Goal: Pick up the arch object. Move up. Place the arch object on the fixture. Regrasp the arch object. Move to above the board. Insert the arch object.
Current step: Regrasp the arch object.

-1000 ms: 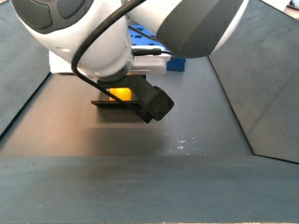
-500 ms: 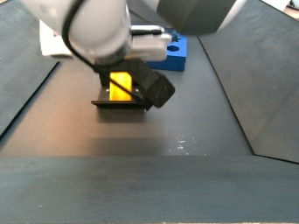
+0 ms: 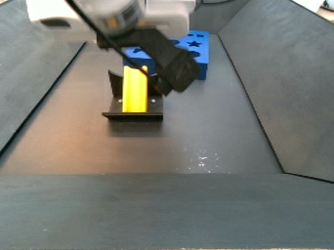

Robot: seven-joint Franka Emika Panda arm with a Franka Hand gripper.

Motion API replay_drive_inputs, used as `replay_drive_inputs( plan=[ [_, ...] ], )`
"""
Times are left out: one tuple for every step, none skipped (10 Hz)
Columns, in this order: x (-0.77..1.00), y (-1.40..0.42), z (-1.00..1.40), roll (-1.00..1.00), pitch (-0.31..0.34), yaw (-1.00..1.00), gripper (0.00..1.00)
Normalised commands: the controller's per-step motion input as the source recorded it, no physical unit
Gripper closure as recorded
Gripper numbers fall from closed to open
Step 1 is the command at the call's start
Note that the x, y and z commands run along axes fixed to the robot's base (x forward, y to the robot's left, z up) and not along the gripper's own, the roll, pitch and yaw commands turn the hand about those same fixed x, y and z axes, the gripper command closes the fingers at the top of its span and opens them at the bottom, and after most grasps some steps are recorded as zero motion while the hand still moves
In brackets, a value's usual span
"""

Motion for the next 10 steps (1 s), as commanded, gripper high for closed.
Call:
replay_drive_inputs(
  plan=[
    [-0.08,-0.83,1.00,1.00,0.060,0.01,0.00],
    [-0.08,-0.85,0.89,1.00,0.055,0.01,0.00],
    [-0.09,-0.79,0.80,1.00,0.048,0.01,0.00],
    [-0.11,-0.64,0.59,1.00,0.037,0.01,0.00],
    [-0.10,-0.52,0.43,1.00,0.032,0.00,0.00],
    [-0.07,-0.38,0.24,1.00,0.030,0.00,0.00],
    [-0.05,-0.20,0.02,1.00,0.026,0.00,0.00],
    [-0.03,-0.05,0.00,1.00,0.024,0.00,0.00],
    [-0.03,-0.02,0.03,1.00,0.023,0.00,0.00],
    [-0.04,-0.03,0.01,1.00,0.016,0.01,0.00]
  ],
)
